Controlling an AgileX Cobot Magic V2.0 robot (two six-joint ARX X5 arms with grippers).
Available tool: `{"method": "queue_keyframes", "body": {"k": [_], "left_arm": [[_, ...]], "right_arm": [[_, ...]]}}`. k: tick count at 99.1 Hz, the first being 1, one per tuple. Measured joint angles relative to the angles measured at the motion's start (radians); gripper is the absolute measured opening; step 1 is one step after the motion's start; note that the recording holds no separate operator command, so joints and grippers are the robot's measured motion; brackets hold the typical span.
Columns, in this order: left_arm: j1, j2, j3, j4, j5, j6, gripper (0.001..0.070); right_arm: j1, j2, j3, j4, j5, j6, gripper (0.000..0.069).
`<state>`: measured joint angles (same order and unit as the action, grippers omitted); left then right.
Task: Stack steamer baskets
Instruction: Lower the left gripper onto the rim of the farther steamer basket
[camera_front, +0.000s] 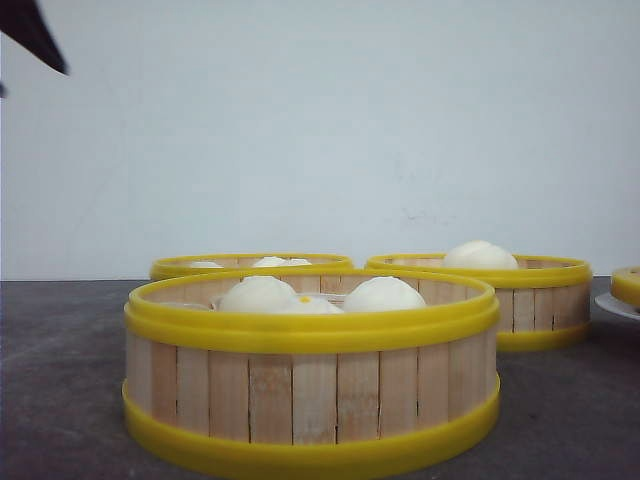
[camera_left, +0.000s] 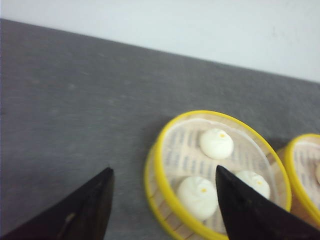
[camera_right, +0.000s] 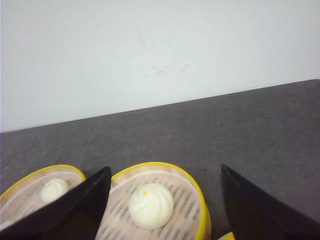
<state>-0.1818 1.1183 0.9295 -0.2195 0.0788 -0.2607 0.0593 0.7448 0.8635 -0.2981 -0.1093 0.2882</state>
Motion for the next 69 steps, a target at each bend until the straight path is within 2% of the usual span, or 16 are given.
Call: {"method": "queue_keyframes", "body": {"k": [37, 52, 69], "left_arm": [[-0.024, 0.501, 0.389, -0.204, 0.005, 0.028, 0.0387], [-0.024, 0.631, 0.506, -0.261, 0.005, 0.047, 0.0387], [-0.024, 0.722, 0.560, -0.292, 0.002, 0.056, 0.0384]], "right_arm": [[0.012, 0.006, 0.000, -0.005, -0.023, -0.003, 0.0431], [0.012, 0.006, 0.000, -0.023, -0.023, -0.003, 0.0431], [0.012, 0.006, 0.000, -0.050, -0.023, -0.004, 0.0431]]}}
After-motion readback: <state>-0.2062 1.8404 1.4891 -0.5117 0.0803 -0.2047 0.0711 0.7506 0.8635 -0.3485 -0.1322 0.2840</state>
